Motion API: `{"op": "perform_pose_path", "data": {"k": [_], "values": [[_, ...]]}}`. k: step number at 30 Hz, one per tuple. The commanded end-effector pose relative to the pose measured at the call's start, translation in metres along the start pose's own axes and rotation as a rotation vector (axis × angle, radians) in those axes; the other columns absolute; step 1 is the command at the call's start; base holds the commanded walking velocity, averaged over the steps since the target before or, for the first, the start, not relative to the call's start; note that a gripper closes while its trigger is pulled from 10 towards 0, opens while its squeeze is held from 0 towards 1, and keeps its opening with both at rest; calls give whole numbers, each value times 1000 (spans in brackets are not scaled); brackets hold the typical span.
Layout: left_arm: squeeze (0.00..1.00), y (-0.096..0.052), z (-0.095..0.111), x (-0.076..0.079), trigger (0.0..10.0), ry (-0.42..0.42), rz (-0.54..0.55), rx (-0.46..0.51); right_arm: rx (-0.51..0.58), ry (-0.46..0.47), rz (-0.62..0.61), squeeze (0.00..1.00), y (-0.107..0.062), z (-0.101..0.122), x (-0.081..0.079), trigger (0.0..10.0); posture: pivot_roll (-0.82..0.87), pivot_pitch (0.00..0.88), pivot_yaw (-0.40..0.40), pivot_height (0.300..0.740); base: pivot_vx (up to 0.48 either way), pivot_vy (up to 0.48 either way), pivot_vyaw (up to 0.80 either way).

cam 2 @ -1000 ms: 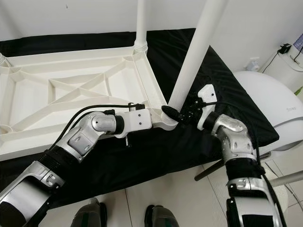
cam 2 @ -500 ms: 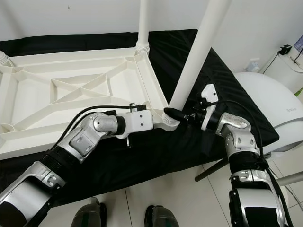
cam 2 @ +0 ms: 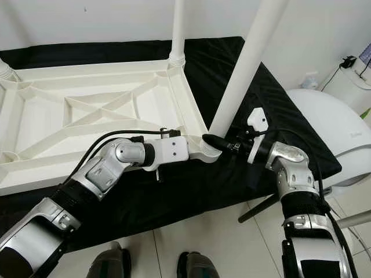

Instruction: Building children table

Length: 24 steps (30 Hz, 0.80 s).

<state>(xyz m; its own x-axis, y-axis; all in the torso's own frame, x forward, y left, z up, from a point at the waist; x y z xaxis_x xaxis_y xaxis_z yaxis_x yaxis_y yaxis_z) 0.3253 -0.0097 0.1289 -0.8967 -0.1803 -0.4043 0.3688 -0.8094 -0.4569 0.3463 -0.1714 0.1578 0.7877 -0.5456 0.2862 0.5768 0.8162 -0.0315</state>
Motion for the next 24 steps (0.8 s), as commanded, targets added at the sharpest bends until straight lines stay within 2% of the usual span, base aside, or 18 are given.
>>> {"op": "perform_pose_path", "data": {"k": [1,5,8,10,18,22,24], "values": [[0,-1,6,4,10000,54,-32,17,-50,46,-116,0,-9,-12,8,10000,-36,55,-47,740,0,0,0],[0,-1,6,4,10000,53,-32,17,-50,48,-182,0,-4,-13,11,10000,-35,56,-48,740,0,0,0],[0,-1,5,5,10000,53,-34,16,-38,51,-277,0,3,-10,12,10000,-33,61,-45,740,0,0,0],[0,-2,5,5,10000,52,-37,13,-24,67,-350,0,12,-7,9,10000,-33,63,-44,740,0,0,0],[0,-2,4,5,10000,50,-40,11,0,96,-487,0,30,1,-3,10000,-35,73,-42,740,0,0,0],[0,-2,4,5,10000,49,-41,12,-23,170,-656,0,44,-2,-10,10000,-34,78,-42,740,0,0,0],[0,-2,4,5,10000,48,-40,12,-27,177,-694,0,46,-3,-11,10000,-34,78,-42,740,0,0,0]]}}
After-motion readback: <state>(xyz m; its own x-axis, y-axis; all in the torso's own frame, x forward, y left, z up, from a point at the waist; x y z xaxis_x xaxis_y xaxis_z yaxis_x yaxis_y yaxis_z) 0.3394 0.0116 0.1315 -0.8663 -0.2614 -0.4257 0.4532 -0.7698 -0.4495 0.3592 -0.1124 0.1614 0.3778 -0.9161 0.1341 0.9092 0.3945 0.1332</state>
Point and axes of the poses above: a point about 5 cm out from each wrist's last joint towards the gripper, its own y axis pointing out of the wrist towards the gripper, its own z axis along the axis of the wrist's last joint, x = y × z, the point moved 4 cm from there along y, pointing out of the wrist towards the gripper, and after that the axes turned 11 degrees about -y, right-handed, at the moved point
